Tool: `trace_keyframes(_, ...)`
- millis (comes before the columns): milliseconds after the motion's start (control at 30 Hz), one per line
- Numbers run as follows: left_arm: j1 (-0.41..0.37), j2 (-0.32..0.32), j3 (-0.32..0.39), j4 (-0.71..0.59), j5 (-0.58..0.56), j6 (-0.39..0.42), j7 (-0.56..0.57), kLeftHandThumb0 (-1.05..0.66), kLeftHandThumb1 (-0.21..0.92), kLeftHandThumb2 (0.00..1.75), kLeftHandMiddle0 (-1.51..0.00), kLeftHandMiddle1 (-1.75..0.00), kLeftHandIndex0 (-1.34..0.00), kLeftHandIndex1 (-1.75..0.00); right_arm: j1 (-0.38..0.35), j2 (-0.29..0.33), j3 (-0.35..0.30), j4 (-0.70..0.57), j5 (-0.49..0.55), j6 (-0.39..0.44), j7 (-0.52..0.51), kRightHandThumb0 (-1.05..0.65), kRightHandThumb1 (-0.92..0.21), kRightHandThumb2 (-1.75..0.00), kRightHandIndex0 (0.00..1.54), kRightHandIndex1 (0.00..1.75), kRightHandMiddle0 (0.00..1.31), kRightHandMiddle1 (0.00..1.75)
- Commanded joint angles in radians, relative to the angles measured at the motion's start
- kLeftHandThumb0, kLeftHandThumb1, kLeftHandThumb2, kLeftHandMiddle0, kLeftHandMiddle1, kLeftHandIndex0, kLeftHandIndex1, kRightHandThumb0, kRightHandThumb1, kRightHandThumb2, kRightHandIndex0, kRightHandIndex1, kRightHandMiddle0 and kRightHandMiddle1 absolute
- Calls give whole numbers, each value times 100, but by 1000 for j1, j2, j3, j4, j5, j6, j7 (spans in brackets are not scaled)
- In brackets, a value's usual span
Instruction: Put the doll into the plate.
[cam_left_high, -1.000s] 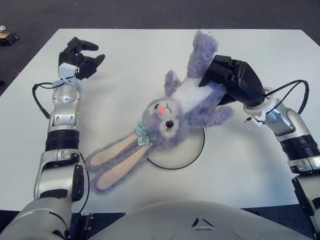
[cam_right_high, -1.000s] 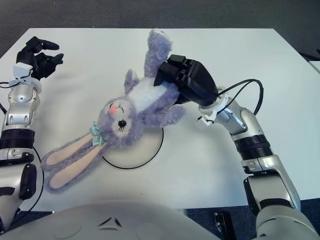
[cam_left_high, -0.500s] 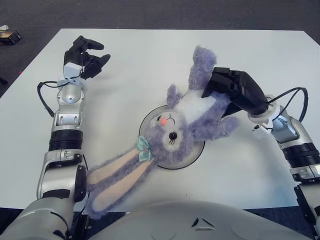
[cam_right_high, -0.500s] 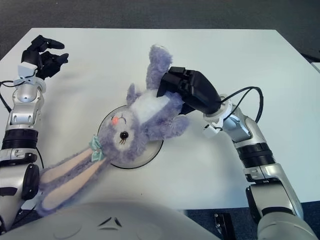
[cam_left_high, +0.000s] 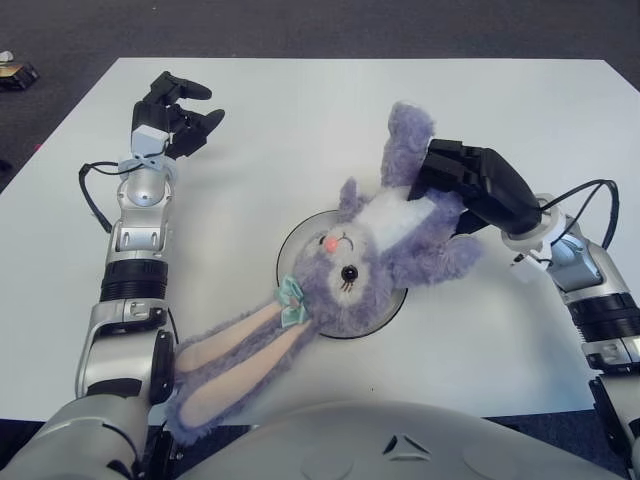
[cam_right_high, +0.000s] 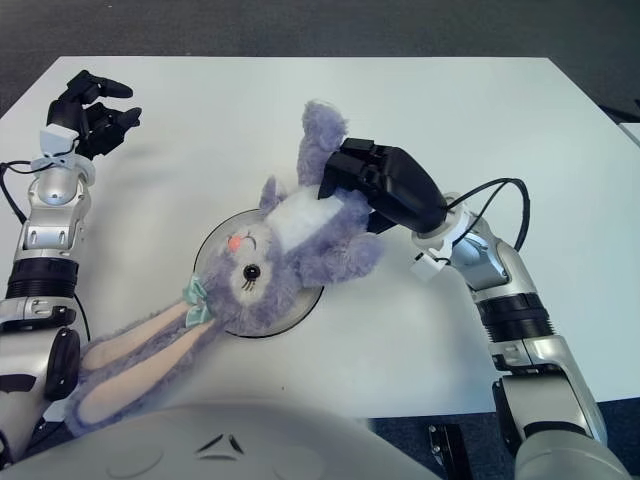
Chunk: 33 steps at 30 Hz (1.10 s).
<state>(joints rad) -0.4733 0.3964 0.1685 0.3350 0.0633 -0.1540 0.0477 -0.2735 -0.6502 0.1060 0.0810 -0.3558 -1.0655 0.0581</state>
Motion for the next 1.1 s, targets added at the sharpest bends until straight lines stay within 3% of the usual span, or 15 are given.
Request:
trace_keyframes(0,1,-5,-6,-13,8,7,-7,-1,92,13,-75,-109,-44,-137,18,-22,-15,-51,53,23,43,-19,-92,-13,63,166,51,175)
trace_keyframes(67,2,-6,-8,-16,9,9,-7,-1,92,13,-75,-109,-44,-137,26,-28,-18,-78,58,44,66,-15,-92,-11,62,169,52,175)
trace_keyframes(133,3,-8,-9,-18,9,11,-6,-1,92,13,-75,-109,-44,-137,31,-24,-25,-93,58,58,80,10,-86,-24,60,154,49,175)
trace_keyframes(167,3,-8,-9,-19,9,12,-6,-1,92,13,-75,-109,-44,-137,33,-22,-28,-99,58,64,86,6,-77,-43,61,147,45,169)
trace_keyframes(267,4,-9,-10,-21,10,13,-6,-1,92,13,-75,-109,-44,-136,37,-16,-35,-108,61,72,101,2,-63,-71,63,139,41,164)
trace_keyframes(433,5,-10,-12,-24,10,15,-4,-1,92,13,-75,-109,-44,-136,42,-10,-46,-119,59,79,118,0,-57,-82,64,137,40,161)
trace_keyframes(467,7,-12,-13,-28,11,15,-3,-1,92,13,-75,-110,-44,-136,45,-13,-49,-121,53,79,122,0,-70,-60,60,130,43,156)
trace_keyframes(533,10,-14,-14,-33,12,17,-2,-1,92,13,-75,-110,-44,-136,50,-17,-54,-124,49,80,129,0,-81,-45,51,130,42,154)
trace_keyframes(567,10,-14,-15,-34,13,17,-1,-1,92,13,-75,-110,-44,-136,51,-17,-56,-124,50,80,133,-7,-83,-42,48,117,42,153)
trace_keyframes(600,11,-15,-15,-35,13,18,-1,-1,92,13,-75,-110,-44,-136,54,-20,-56,-125,52,83,139,-17,-86,-37,49,89,43,151)
trace_keyframes(667,13,-16,-15,-38,14,19,-1,-1,92,13,-75,-111,-44,-136,57,-21,-57,-127,56,87,148,-17,-88,-21,50,41,39,94)
trace_keyframes(700,13,-17,-15,-39,14,20,-1,-1,92,13,-75,-111,-44,-136,58,-21,-58,-128,57,88,151,-17,-89,-15,51,27,41,74)
trace_keyframes(800,13,-17,-15,-40,15,20,-1,-1,92,13,-75,-111,-44,-136,59,-18,-62,-129,59,88,158,-17,-91,-7,53,10,43,52)
trace_keyframes(933,15,-21,-16,-43,17,22,-1,-1,92,13,-75,-111,-43,-136,56,-27,-60,-125,60,87,173,-17,-92,-4,54,3,44,43)
trace_keyframes(1067,17,-28,-20,-49,19,23,0,-1,92,14,-74,-112,-43,-136,56,-53,-51,-118,78,98,211,-40,-91,-1,25,1,40,18)
